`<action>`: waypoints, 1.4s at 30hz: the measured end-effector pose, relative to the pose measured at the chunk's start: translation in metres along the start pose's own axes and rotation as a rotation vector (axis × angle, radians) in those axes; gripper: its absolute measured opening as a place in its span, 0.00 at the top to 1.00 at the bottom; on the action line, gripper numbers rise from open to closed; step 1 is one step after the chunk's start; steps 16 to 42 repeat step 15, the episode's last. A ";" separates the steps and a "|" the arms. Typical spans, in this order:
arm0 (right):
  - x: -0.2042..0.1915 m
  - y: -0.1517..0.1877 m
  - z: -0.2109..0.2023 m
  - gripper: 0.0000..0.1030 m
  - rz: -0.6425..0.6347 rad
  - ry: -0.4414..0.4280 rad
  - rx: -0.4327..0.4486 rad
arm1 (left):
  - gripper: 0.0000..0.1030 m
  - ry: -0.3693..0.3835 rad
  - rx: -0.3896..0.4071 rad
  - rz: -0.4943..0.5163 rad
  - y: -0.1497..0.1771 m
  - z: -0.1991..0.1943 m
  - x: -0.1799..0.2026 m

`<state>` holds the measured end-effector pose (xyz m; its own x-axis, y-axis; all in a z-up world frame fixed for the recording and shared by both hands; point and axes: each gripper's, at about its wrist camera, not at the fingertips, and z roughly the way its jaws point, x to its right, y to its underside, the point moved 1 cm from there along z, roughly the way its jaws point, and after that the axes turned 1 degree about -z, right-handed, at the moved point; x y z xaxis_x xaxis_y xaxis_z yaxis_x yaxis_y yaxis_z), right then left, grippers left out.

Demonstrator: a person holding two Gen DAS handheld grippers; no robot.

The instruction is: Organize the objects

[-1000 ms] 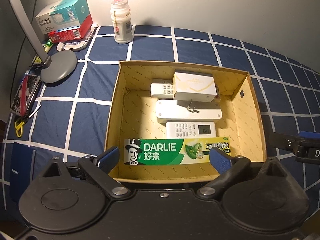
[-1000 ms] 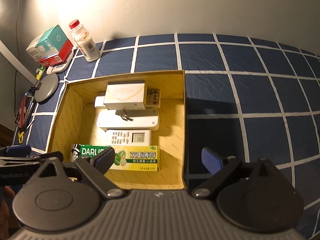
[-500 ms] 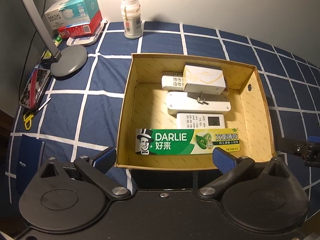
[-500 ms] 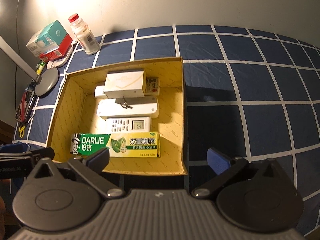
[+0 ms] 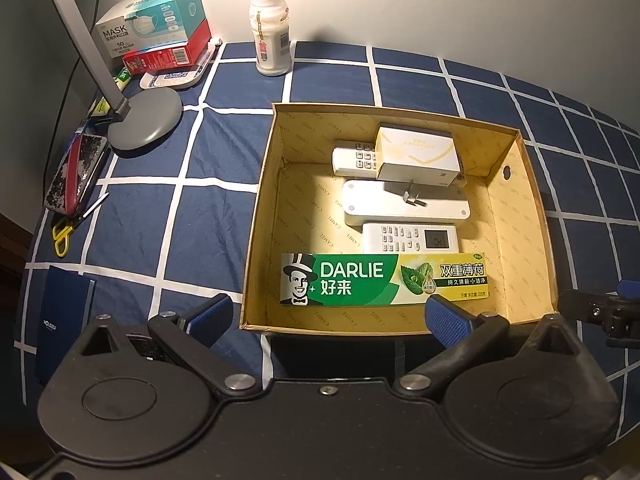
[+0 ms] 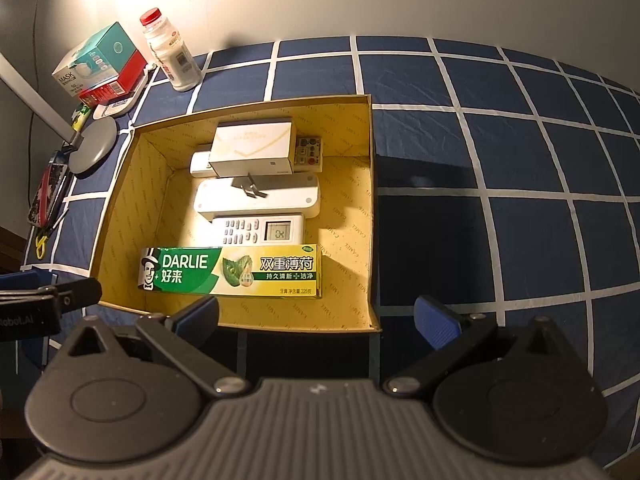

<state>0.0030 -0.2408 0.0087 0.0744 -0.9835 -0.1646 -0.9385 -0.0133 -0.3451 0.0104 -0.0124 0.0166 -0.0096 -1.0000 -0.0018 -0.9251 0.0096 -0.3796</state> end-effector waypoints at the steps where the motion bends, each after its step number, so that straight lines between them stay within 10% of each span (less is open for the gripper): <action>1: 0.000 0.000 0.000 0.00 -0.001 0.001 0.001 | 0.00 0.000 0.003 -0.002 0.000 0.000 -0.001; 42: -0.001 -0.001 0.002 0.00 0.001 -0.002 -0.003 | 0.00 0.002 -0.004 0.001 -0.001 0.002 -0.002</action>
